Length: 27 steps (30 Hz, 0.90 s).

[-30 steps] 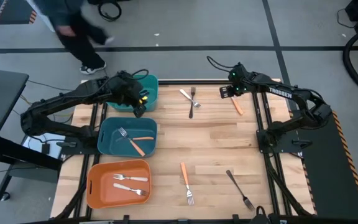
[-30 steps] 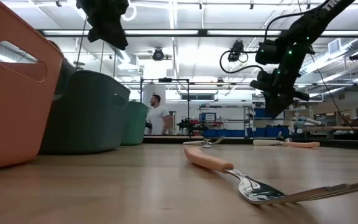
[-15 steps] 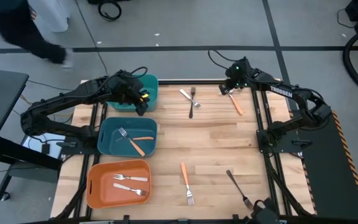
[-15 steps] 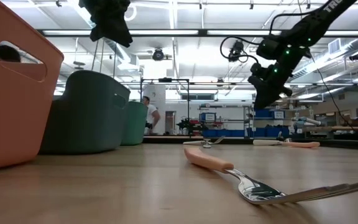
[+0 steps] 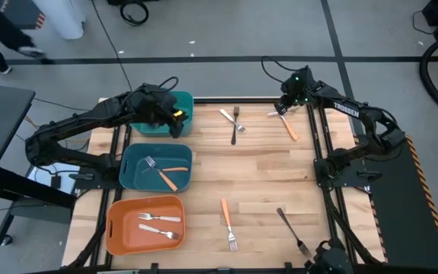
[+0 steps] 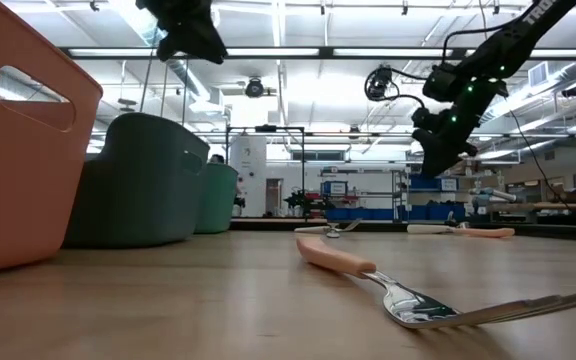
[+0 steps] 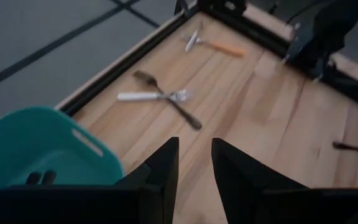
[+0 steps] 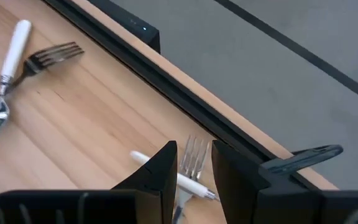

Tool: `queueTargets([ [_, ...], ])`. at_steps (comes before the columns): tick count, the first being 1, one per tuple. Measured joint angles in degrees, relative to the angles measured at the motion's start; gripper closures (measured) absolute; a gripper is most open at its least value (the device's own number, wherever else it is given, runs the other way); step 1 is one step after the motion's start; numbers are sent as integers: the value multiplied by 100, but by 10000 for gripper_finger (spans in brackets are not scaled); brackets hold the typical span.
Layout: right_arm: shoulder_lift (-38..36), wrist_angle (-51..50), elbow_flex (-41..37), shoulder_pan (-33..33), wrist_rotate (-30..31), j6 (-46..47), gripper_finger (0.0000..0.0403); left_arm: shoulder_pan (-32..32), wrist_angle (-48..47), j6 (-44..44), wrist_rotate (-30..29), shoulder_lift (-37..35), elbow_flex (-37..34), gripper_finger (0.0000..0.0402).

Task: Sort silverware by color (type)
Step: Put the white fork into the orange bin

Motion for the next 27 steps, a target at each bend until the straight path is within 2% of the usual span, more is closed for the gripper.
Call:
queueTargets([
  [5,583,-488,324,-109,-3,-187,295,0,393,0,0,0,0,297],
  [10,1355,-1547,1109,-102,38,-591,295,0,415,0,-2,2,0,297],
  [14,1776,-2404,1773,-102,311,-1093,295,0,419,0,0,2,0,297],
  [20,2085,-3164,2397,-102,345,-1714,295,-2,417,31,0,2,0,297],
  [27,2132,-3499,2412,-102,146,-2549,295,0,413,50,-1,2,0,297],
])
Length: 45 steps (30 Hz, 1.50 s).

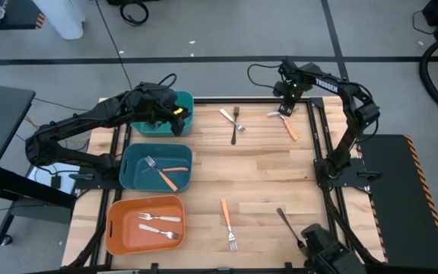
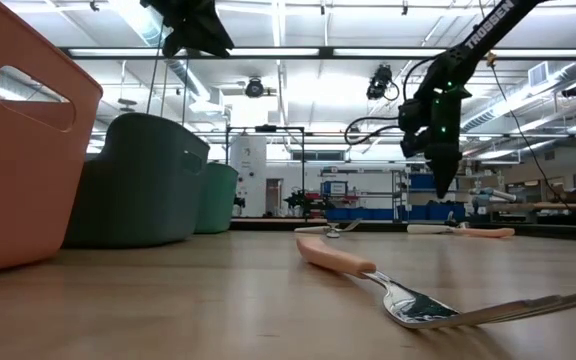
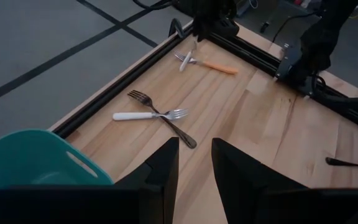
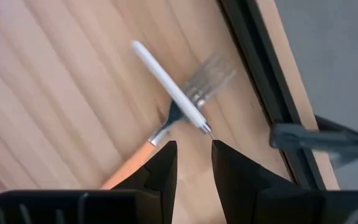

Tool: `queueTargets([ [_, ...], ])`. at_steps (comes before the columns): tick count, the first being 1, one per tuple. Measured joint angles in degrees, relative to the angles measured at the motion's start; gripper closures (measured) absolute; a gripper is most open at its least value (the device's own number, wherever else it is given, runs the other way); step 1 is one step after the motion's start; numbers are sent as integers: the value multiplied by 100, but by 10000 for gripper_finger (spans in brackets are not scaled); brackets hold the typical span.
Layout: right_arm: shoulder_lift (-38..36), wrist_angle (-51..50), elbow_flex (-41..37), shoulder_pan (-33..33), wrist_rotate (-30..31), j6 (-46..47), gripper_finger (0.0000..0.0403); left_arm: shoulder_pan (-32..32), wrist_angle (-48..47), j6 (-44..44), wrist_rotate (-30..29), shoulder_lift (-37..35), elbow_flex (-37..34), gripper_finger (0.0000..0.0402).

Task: Sort silverware by color (type)
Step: Put the white fork into the orange bin

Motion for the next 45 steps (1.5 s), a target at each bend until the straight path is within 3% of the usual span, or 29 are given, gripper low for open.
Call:
queueTargets([
  [11,-2,169,-310,279,75,-476,295,4,0,7,-1,0,0,297],
  [22,-3,1102,-483,584,171,-477,295,4,-2,15,-1,0,0,297],
  [31,145,1119,-483,629,56,-431,295,4,-1,15,-1,0,0,297],
  [35,390,1103,-486,687,466,-420,295,4,-2,2,-1,0,0,297],
  [45,464,1299,-483,721,431,-569,295,4,0,0,-1,0,0,297],
])
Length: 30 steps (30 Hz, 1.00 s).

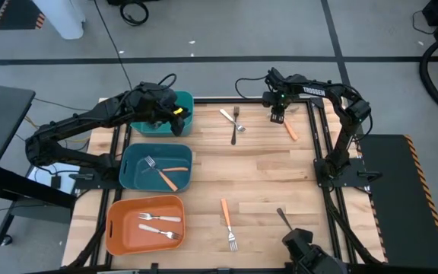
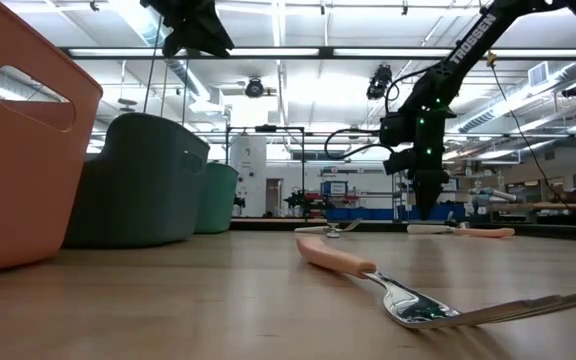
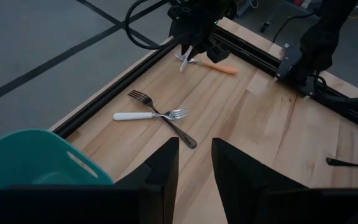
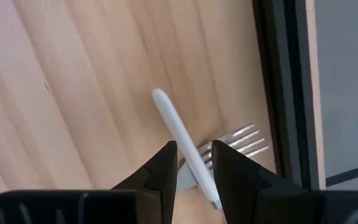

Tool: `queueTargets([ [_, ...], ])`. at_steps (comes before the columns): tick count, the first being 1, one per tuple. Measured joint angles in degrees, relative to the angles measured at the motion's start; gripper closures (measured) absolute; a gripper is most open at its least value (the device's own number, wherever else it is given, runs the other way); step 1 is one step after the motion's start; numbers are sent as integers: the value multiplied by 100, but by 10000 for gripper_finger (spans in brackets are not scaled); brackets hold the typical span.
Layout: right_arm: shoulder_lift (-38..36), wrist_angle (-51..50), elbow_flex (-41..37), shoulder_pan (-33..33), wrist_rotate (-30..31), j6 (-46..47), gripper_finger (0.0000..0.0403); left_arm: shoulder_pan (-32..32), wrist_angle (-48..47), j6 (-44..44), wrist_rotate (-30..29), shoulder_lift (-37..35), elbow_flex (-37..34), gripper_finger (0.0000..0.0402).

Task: Sort silverware by color (type)
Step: Put the white fork into the orange bin

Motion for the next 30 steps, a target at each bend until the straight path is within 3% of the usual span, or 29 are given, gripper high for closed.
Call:
queueTargets([
  [12,102,-16,4,0,-121,-114,295,0,-2,4,0,0,0,297],
  [18,441,59,17,116,397,-10,295,0,-2,0,0,0,0,297],
  [30,422,-150,-17,179,720,-112,295,0,-10,-1,0,0,0,297],
])
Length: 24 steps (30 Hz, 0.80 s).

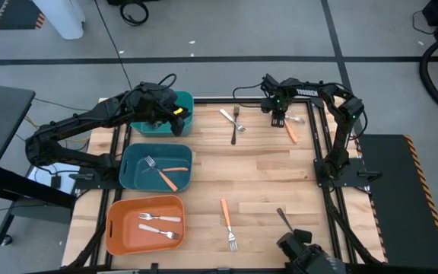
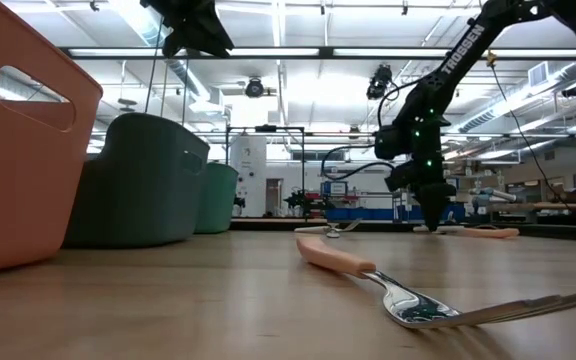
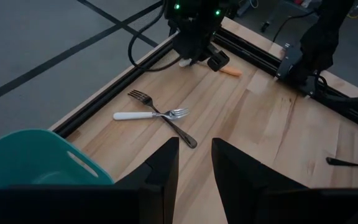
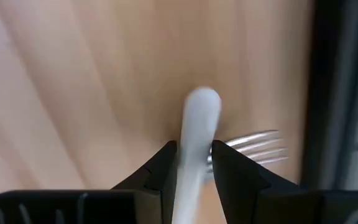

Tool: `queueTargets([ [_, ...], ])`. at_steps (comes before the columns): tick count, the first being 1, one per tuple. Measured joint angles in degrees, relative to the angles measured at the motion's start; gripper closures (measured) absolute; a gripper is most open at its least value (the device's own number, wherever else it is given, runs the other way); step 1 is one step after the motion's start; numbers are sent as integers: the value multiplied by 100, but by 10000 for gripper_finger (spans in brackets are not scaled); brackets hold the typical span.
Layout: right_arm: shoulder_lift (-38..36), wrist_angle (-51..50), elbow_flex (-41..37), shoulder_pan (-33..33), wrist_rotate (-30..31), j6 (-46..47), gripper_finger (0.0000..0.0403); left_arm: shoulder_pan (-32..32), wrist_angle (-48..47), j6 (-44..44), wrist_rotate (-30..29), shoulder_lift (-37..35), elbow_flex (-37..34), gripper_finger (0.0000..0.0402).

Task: Sort silverware by color (type)
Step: Put the white fork into the orange bin

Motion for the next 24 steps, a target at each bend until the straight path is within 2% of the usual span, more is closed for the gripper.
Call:
queueTargets([
  [13,290,-194,50,-84,-324,311,298,2,-1,16,-2,0,0,297],
  [16,269,-197,36,-39,-291,376,316,2,1,46,-2,0,0,297],
  [20,198,-191,30,-35,-240,616,370,2,1,66,-2,0,0,297],
  [24,42,-253,4,-31,-150,717,375,2,1,64,-2,0,0,297],
])
